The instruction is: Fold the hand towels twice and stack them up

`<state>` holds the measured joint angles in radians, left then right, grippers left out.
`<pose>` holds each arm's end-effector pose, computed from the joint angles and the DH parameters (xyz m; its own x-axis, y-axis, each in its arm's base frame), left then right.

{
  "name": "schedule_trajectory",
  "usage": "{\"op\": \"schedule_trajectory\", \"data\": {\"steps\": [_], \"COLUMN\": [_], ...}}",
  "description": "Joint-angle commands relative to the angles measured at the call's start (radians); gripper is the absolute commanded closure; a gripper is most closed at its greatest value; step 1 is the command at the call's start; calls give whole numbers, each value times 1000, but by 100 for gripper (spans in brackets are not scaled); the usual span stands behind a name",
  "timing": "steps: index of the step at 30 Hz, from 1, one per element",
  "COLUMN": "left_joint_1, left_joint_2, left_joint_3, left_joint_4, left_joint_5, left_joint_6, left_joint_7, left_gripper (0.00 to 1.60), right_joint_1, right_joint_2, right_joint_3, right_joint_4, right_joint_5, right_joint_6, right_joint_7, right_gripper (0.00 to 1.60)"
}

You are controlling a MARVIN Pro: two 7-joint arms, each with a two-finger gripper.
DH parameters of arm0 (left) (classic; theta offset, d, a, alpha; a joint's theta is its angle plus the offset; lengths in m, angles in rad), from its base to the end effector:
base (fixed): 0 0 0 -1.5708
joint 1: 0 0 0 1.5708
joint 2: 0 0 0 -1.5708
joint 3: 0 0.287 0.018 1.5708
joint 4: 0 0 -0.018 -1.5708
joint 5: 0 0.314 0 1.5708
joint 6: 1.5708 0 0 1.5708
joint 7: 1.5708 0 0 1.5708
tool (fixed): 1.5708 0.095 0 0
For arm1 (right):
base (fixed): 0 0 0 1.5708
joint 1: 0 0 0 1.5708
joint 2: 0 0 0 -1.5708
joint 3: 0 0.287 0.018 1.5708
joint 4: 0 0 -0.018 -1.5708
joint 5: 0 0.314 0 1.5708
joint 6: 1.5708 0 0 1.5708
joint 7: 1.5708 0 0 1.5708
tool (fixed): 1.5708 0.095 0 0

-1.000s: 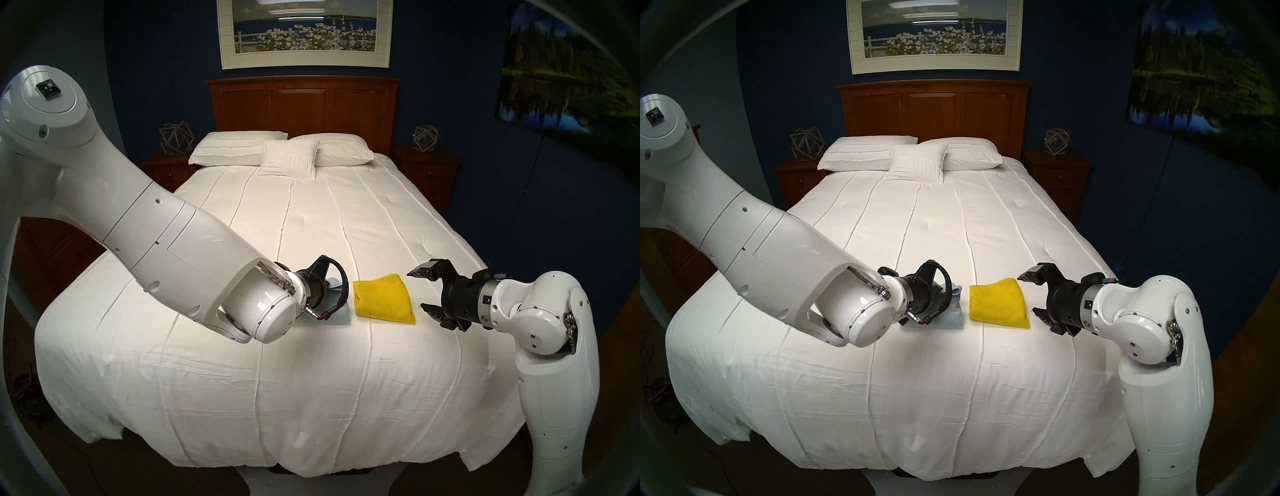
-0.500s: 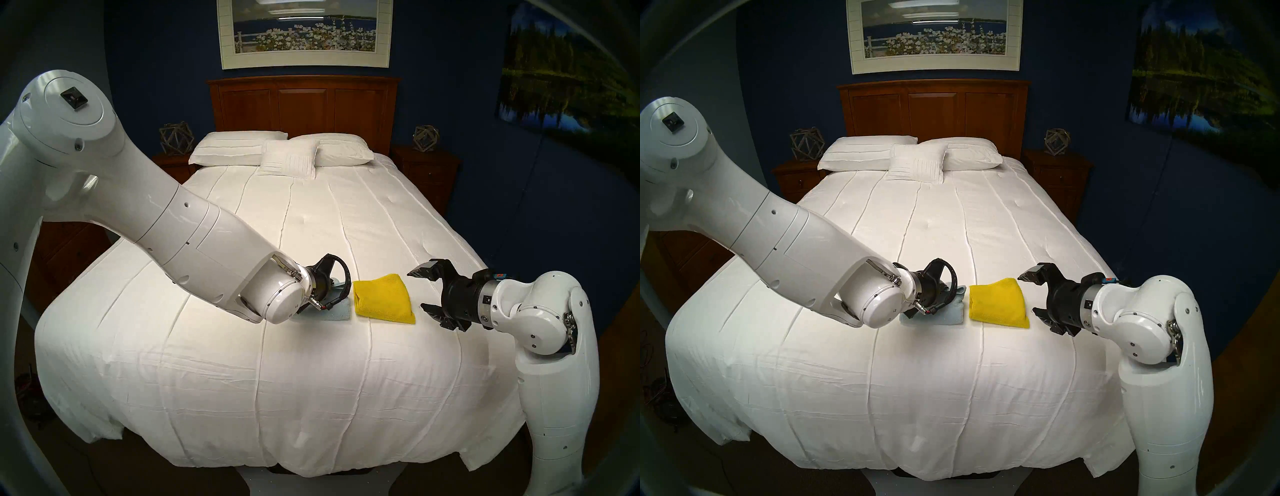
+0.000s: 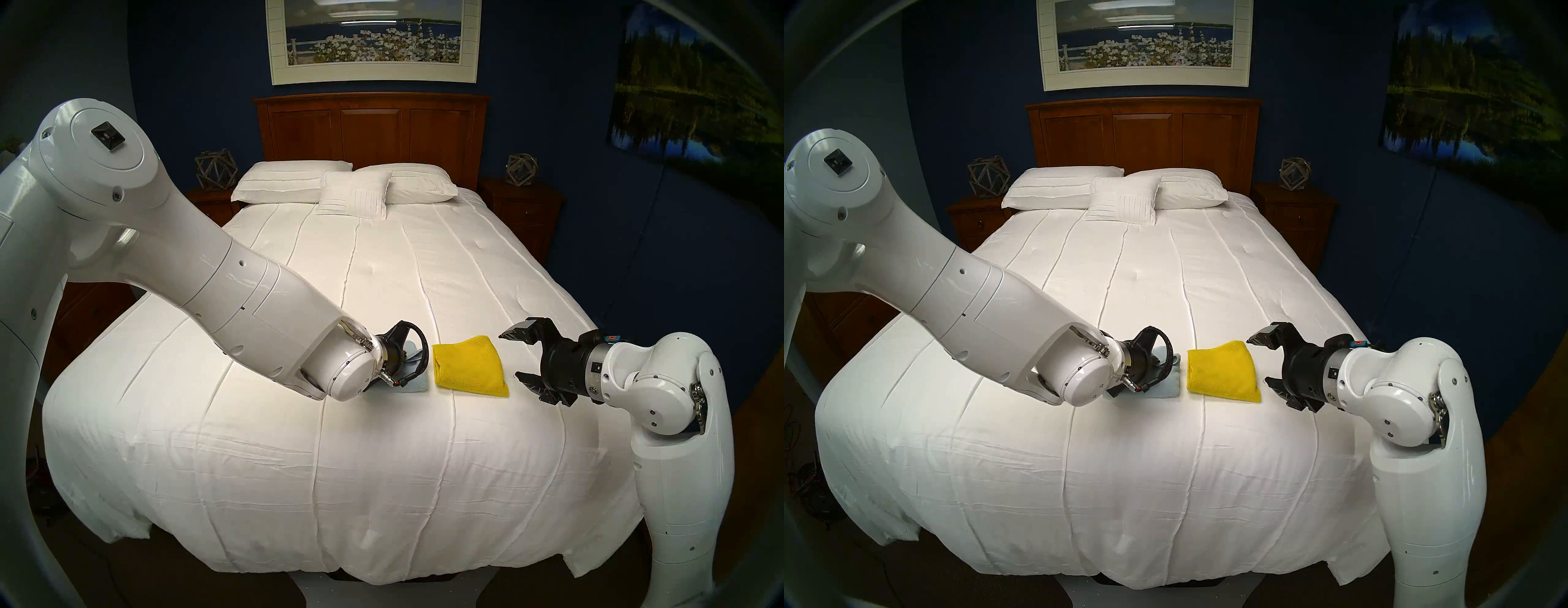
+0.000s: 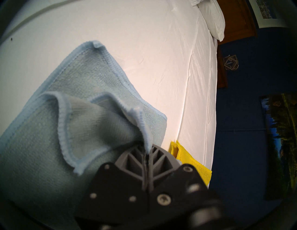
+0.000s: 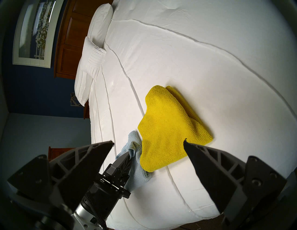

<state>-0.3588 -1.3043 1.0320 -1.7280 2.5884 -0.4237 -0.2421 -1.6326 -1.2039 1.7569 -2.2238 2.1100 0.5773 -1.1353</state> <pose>0.4386 -0.1325 -0.2217 0.6132 0.7562 0.2284 0.3750 -0.5332 0.7584 0.3401 -0.0517 -0.1513 0.5667 -0.7833 0.2556 -0.3144 -0.4923 -0.8116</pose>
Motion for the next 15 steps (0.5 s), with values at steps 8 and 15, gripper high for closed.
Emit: {"op": "schedule_trajectory", "data": {"steps": [8,15], "left_joint_1": [-8,-16], "left_joint_2": [15,30], "left_joint_3": [-11,-11], "left_joint_4": [15,-9], "left_joint_5": [-7,-10], "left_joint_6": [-10,-33], "left_joint_7": [-7,-19], "left_gripper": [93,0], "right_joint_1": [8,8], "right_joint_2": [-1,-2], "right_joint_3": [-2,-2], "right_joint_4": [-21,-21], "right_joint_5": [-2,-2], "right_joint_6": [-1,0], "right_joint_7": [-2,-2], "right_gripper": [0,0]}}
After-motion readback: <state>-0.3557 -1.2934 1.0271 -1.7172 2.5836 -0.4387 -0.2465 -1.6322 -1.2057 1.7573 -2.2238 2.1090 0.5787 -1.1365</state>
